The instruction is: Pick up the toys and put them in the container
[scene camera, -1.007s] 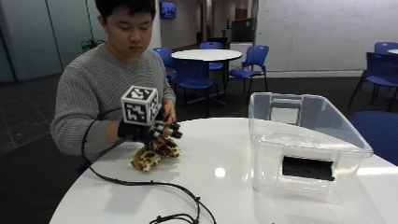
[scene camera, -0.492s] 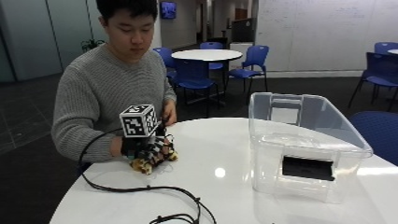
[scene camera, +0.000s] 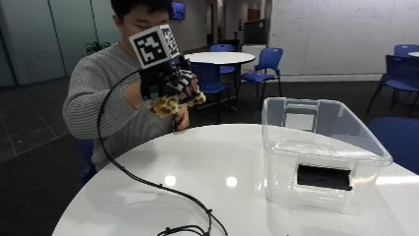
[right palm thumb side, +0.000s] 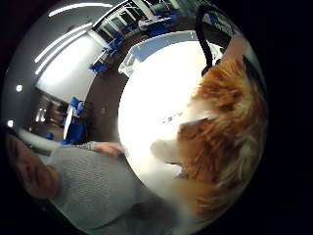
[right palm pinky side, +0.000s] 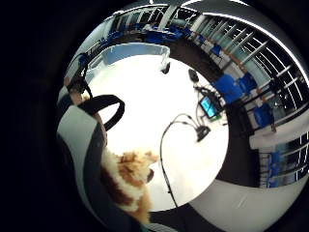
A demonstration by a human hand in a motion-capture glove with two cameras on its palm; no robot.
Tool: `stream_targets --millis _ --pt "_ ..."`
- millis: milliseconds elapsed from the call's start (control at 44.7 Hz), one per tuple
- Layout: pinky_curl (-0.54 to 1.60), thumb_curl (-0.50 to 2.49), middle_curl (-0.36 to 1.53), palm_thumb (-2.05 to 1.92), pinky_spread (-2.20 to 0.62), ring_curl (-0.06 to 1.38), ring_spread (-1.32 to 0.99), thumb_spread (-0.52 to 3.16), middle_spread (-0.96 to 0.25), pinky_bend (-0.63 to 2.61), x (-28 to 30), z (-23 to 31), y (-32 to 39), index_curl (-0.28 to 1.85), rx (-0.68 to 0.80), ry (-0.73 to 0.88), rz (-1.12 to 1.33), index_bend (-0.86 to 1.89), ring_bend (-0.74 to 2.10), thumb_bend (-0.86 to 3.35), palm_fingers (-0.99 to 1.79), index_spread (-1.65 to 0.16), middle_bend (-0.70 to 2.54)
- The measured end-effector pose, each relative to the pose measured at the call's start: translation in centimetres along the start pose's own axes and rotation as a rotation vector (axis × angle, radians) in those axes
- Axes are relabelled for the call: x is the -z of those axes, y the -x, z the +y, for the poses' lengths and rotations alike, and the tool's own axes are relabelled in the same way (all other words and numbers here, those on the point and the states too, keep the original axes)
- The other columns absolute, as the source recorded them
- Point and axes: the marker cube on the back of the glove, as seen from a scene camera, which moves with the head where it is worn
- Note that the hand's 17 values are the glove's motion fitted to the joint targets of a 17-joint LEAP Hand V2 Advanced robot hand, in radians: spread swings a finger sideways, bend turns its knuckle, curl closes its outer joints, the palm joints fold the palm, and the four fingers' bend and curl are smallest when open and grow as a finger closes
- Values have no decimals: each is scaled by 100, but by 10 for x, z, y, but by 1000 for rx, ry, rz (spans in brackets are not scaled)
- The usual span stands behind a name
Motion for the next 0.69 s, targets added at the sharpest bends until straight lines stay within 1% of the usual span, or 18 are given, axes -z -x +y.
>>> stream_targets --millis 90,157,201,246,291,358,425,537,627,694 --pt "42 74 67 61 -42 52 -45 68 -33 89 0 -25 11 45 6 21 -71 61 118 15 106 -33 93" --pt "43 77 69 60 -43 53 -45 63 -32 90 -6 -57 21 46 6 33 -155 60 119 14 104 -33 93" --pt "44 79 70 60 -43 53 -45 60 -32 90 -14 -87 27 47 17 29 -168 59 119 14 103 -32 93" --pt "44 80 71 60 -43 54 -45 57 -32 91 -29 -127 32 48 31 12 -118 58 120 14 102 -32 93" --pt "45 82 72 60 -43 55 -45 55 -32 92 -46 -171 47 49 -8 -1 -112 58 120 13 101 -32 93" --pt "46 84 73 60 -43 55 -45 52 -32 94 -71 -227 85 51 -91 2 -166 56 120 13 99 -32 93" --pt "47 87 74 60 -43 56 -45 49 -33 95 -97 -266 108 52 -84 26 -128 55 121 13 97 -33 92" --pt "48 90 77 59 -43 57 -45 47 -33 98 -129 -301 127 55 -2 71 -76 51 122 12 92 -34 91" --pt "49 93 78 59 -43 58 -45 46 -33 99 -146 -312 133 57 51 104 -82 49 122 12 90 -35 91" --pt "49 95 80 58 -42 59 -45 45 -34 100 -157 -315 131 58 49 125 -63 47 122 11 88 -36 90"
